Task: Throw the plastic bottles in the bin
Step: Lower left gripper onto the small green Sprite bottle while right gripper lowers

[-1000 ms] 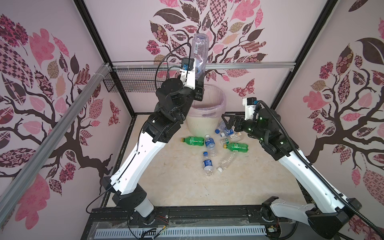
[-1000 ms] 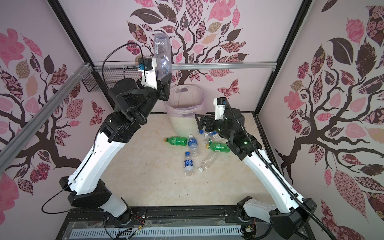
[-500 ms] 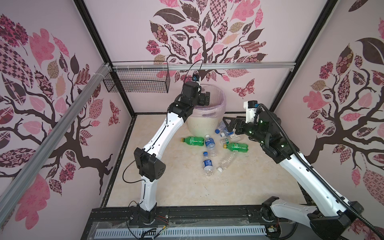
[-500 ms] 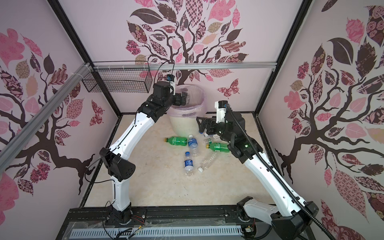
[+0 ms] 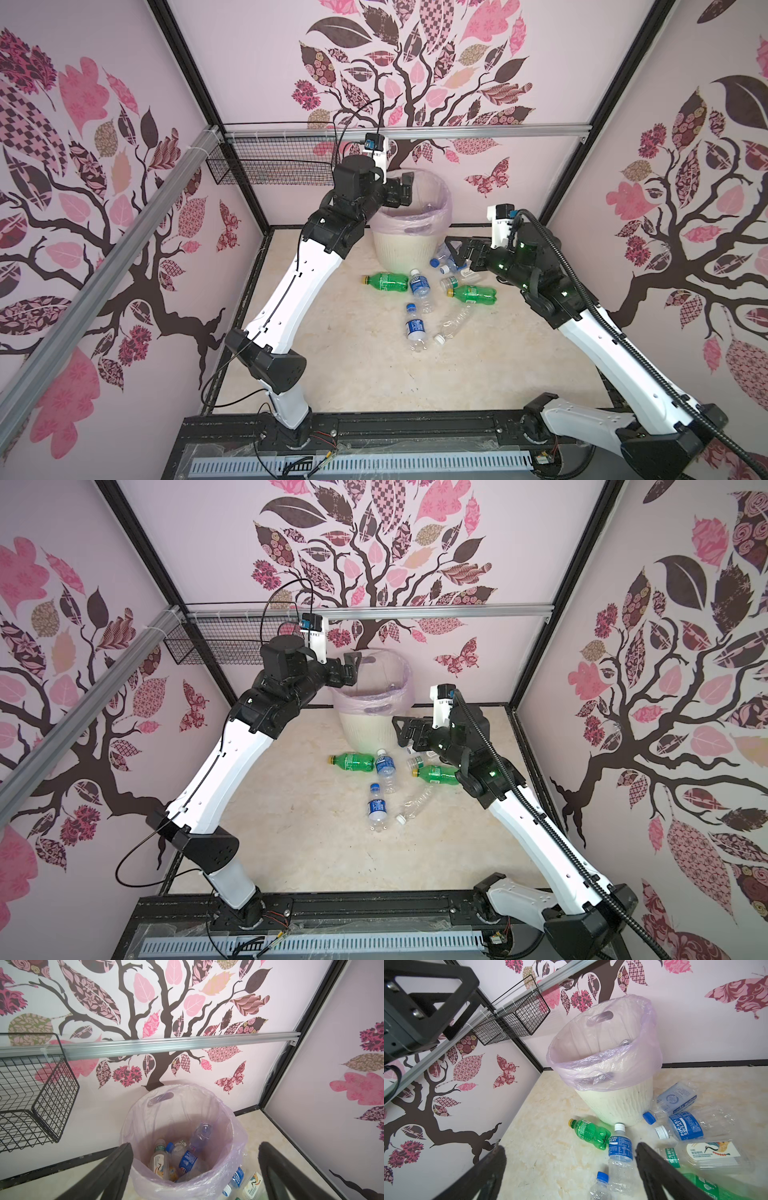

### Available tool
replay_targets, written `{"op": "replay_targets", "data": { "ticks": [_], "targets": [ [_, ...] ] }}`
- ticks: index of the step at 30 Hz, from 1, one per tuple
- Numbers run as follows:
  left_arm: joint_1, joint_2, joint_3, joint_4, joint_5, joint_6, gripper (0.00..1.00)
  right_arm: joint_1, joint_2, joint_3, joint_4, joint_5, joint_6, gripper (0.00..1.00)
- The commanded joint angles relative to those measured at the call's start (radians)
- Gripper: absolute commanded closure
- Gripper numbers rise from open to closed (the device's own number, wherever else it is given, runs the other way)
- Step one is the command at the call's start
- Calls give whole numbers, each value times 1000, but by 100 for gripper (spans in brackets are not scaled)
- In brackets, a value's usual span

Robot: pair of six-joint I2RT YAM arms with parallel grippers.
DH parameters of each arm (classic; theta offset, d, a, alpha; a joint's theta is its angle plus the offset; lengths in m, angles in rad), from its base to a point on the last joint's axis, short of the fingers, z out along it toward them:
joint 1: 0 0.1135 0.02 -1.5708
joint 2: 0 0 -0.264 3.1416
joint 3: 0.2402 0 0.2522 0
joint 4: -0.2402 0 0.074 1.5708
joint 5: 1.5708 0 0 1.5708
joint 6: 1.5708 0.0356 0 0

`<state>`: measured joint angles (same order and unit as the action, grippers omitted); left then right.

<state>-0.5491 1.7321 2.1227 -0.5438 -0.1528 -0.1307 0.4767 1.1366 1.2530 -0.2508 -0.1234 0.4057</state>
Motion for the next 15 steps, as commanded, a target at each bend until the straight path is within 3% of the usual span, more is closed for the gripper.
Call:
{"op": "replay_targets", "data": {
  "ticks": [1, 8, 13, 15],
  "targets": [
    [-3, -23, -101, -16, 2, 15, 3, 2, -31, -6, -14, 2, 8, 1],
    [26, -154, -390, -14, -37, 3, 3, 3, -31, -38, -31, 0, -11, 0],
    [84, -206, -557, -49, -39, -145, 3, 3, -18, -72, -34, -11, -20, 0],
    [117, -222, -623, -58, 2, -258, 3, 5, -9, -81, -53, 6, -34, 0]
  ]
}}
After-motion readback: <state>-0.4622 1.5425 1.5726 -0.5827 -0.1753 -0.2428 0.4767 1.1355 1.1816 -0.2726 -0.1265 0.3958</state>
